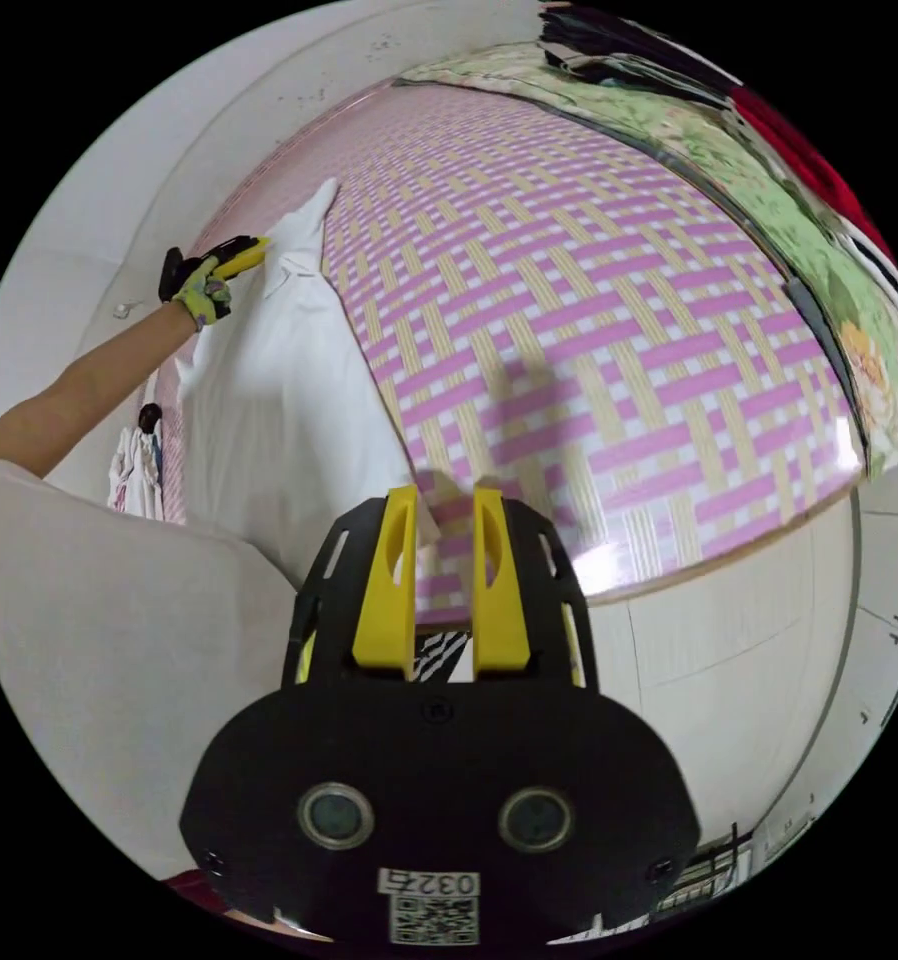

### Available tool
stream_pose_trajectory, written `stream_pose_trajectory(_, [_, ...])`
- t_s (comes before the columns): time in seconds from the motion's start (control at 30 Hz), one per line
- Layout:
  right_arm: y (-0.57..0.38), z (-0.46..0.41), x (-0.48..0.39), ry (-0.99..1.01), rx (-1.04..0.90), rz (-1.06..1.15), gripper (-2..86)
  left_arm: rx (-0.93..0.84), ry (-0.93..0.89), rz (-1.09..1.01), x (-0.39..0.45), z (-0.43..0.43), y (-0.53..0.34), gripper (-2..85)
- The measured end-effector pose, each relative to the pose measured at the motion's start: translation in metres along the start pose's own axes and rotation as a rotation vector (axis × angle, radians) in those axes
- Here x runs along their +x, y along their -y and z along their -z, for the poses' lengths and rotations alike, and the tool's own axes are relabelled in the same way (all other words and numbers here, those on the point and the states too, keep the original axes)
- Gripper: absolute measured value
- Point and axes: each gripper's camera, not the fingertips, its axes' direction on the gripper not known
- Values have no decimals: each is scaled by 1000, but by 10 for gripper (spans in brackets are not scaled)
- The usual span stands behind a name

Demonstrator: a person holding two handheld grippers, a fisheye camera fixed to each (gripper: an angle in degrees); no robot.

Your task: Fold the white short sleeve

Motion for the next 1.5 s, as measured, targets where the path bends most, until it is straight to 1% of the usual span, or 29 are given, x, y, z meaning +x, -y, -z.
stream_pose_trajectory(0.1, [-21, 2, -8, -2, 9, -38, 88, -28, 22, -18, 5, -8, 6, 41])
stream_pose_trajectory(0.2, [-33, -5, -25, -72, -17, -39, 88, -71, 32, -19, 8, -17, 11, 33])
stream_pose_trajectory(0.27, [-41, -5, -32, -108, 14, -57, 87, -72, 46, -3, 7, -17, 11, 24])
stream_pose_trajectory(0.37, [-49, -2, -29, -36, 72, -143, 89, -93, 21, 26, 3, -20, 10, 9])
stream_pose_trajectory(0.47, [-54, 1, -31, -28, 114, -179, 89, -115, 9, -3, 6, -21, 12, -11])
stream_pose_trajectory(0.57, [-56, 8, -30, -2, 195, -237, 88, -114, -25, -22, 10, -19, 16, -13])
stream_pose_trajectory(0.67, [-50, 1, -30, 17, 178, -252, 62, -126, -82, -41, 15, -19, 22, -12])
stream_pose_trajectory(0.7, [-48, 1, -36, -41, 173, -231, 38, -134, -108, -47, 18, -18, 24, -11])
stream_pose_trajectory(0.73, [-48, 3, -38, -58, 157, -225, 11, -143, -121, -52, 22, -17, 27, -10])
stream_pose_trajectory(0.83, [-66, 29, -37, -66, 252, -276, -2, -133, -143, -87, 35, -8, 32, -10])
stream_pose_trajectory(0.93, [-83, 32, -33, -101, 241, -323, -6, -175, -100, -58, 36, -8, 37, -10])
stream_pose_trajectory(1.0, [-87, 33, -34, -86, 258, -323, -7, -183, -124, -46, 33, -8, 39, -11])
stream_pose_trajectory(1.17, [-82, 59, -80, -147, 339, -181, -7, -186, -235, -20, 29, 7, 45, -11])
stream_pose_trajectory(1.23, [-89, 78, -120, -212, 382, -59, -7, -167, -346, -20, 27, 31, 45, -11])
stream_pose_trajectory(1.3, [-104, 93, -151, -241, 424, 38, -7, -136, -395, -42, 24, 55, 42, -11])
stream_pose_trajectory(1.37, [-118, 96, -174, -285, 433, 102, -7, -115, -357, -50, 12, 71, 39, -11])
stream_pose_trajectory(1.4, [-125, 89, -183, -303, 411, 135, -7, -113, -302, -37, -2, 74, 37, -11])
stream_pose_trajectory(1.43, [-128, 77, -188, -303, 377, 166, -7, -127, -250, 0, -19, 71, 36, -11])
stream_pose_trajectory(1.5, [-128, 53, -190, -278, 298, 190, -7, -164, -233, 91, -49, 58, 30, -12])
